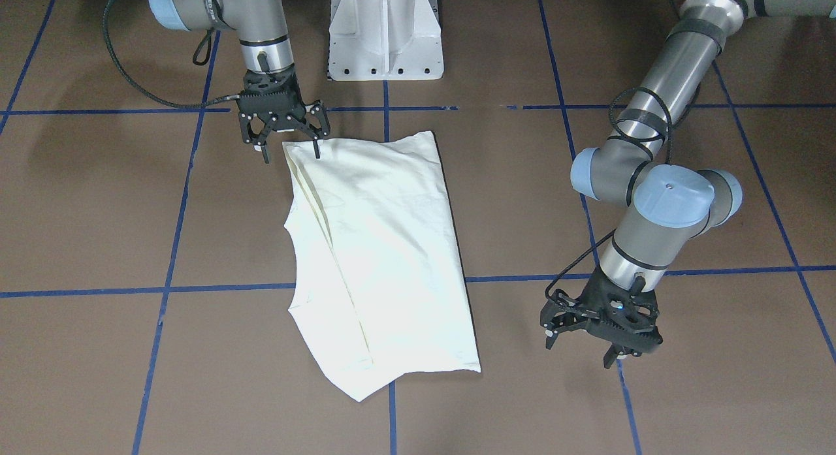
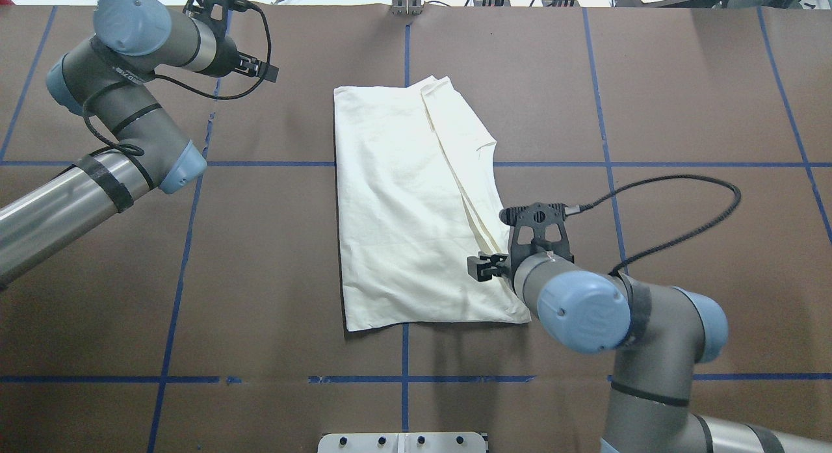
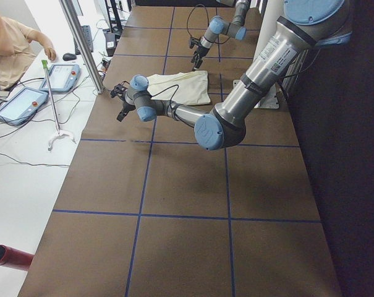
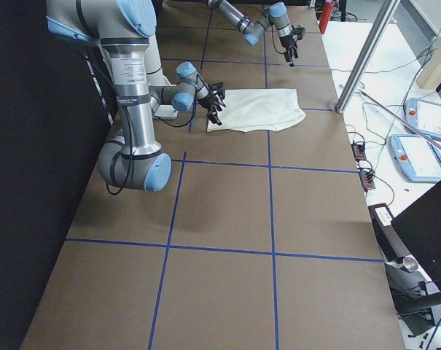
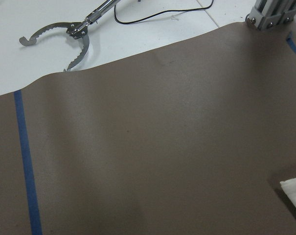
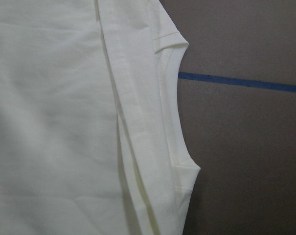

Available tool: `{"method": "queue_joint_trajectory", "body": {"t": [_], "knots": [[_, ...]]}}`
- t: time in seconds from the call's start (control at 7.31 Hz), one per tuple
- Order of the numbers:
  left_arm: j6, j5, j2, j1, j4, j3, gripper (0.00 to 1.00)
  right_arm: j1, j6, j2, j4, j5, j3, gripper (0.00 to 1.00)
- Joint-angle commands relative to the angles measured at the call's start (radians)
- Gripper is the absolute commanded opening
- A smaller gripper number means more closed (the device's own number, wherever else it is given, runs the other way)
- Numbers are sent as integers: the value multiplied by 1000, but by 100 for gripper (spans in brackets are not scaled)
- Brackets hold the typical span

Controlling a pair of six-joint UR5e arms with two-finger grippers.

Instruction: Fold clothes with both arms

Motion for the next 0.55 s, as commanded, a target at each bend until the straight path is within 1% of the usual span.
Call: {"method": "queue_joint_trajectory", "body": {"t": [0.0, 0.14, 0.27, 0.41], "knots": [[1, -1, 0, 0, 1, 0, 100, 73, -114, 108, -61, 52, -151, 100], [0, -1, 1, 0, 2, 0, 100, 75, -121, 160, -63, 54, -229, 100], [0, -2, 1, 0, 1, 0, 100, 75, -122, 176, -66, 54, -263, 100], [0, -16, 1, 0, 1, 0, 100, 75, -144, 178, -79, 61, -265, 100]]}}
